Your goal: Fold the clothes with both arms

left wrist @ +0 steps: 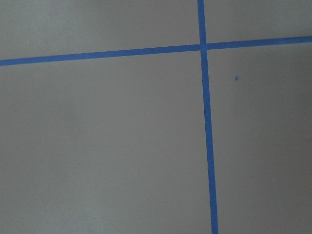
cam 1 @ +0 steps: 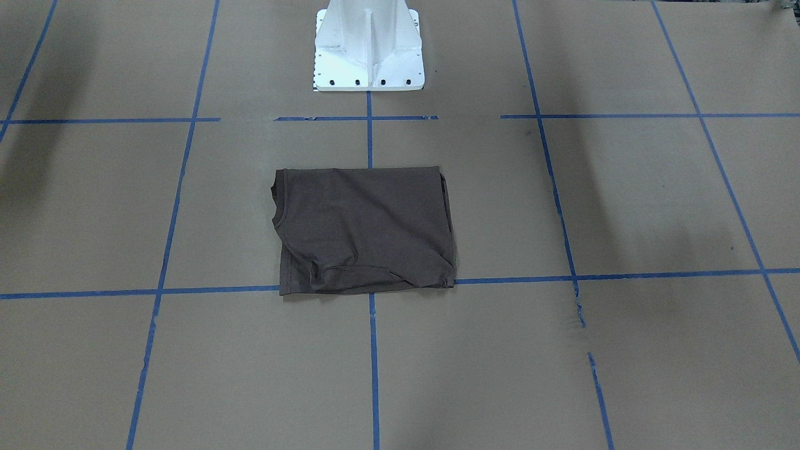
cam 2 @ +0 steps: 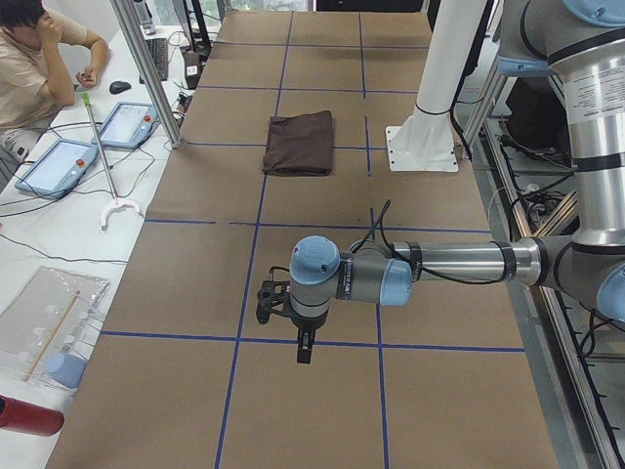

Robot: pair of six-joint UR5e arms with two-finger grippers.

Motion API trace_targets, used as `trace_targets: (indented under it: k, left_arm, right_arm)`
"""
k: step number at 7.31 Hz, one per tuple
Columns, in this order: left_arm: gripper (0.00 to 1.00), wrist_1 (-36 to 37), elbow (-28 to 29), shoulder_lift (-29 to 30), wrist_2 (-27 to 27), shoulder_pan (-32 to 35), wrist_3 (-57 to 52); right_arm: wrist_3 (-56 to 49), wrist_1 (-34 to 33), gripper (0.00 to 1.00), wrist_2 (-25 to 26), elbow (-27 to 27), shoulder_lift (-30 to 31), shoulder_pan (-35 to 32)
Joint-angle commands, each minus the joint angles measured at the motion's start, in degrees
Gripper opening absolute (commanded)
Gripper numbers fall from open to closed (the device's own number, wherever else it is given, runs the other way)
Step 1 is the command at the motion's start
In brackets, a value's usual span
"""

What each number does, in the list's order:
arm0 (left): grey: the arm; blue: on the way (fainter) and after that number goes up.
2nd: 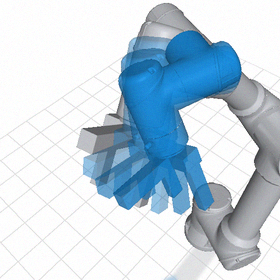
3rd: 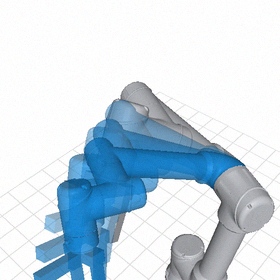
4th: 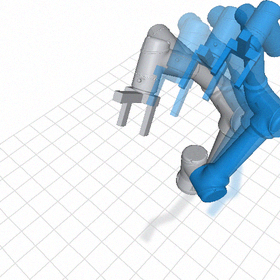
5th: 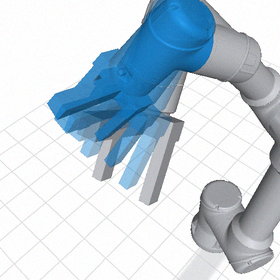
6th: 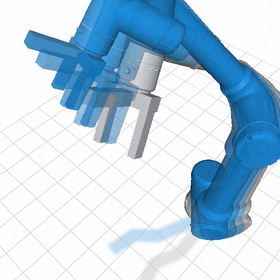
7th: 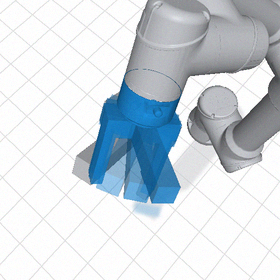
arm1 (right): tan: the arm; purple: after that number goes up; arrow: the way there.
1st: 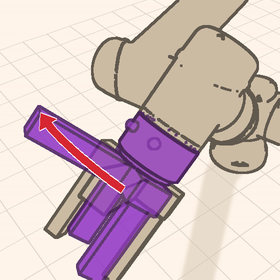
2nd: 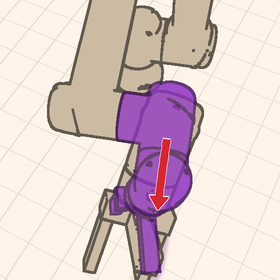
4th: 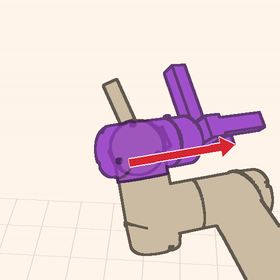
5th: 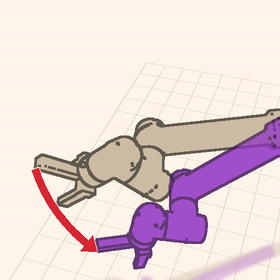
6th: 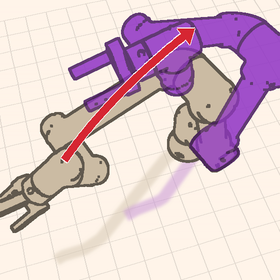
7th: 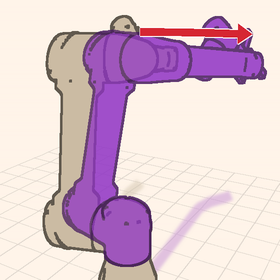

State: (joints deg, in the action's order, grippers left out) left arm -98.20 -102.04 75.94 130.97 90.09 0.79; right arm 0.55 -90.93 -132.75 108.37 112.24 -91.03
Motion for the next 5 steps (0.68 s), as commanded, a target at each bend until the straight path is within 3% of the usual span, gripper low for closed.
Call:
trace_targets:
  k: [1,5]
  left_arm:
    - [1.0,-0.14,-0.09,0.0,-0.1,0.0,0.0]
    - [1.0,-0.15,0.08,0.0,0.08,0.0,0.0]
  right_arm:
    - [-0.02,-0.03,1.0,0.04,-0.09,0.0,0.07]
    - [0.07,-0.12,1.0,0.39,-0.18,0.09,-0.02]
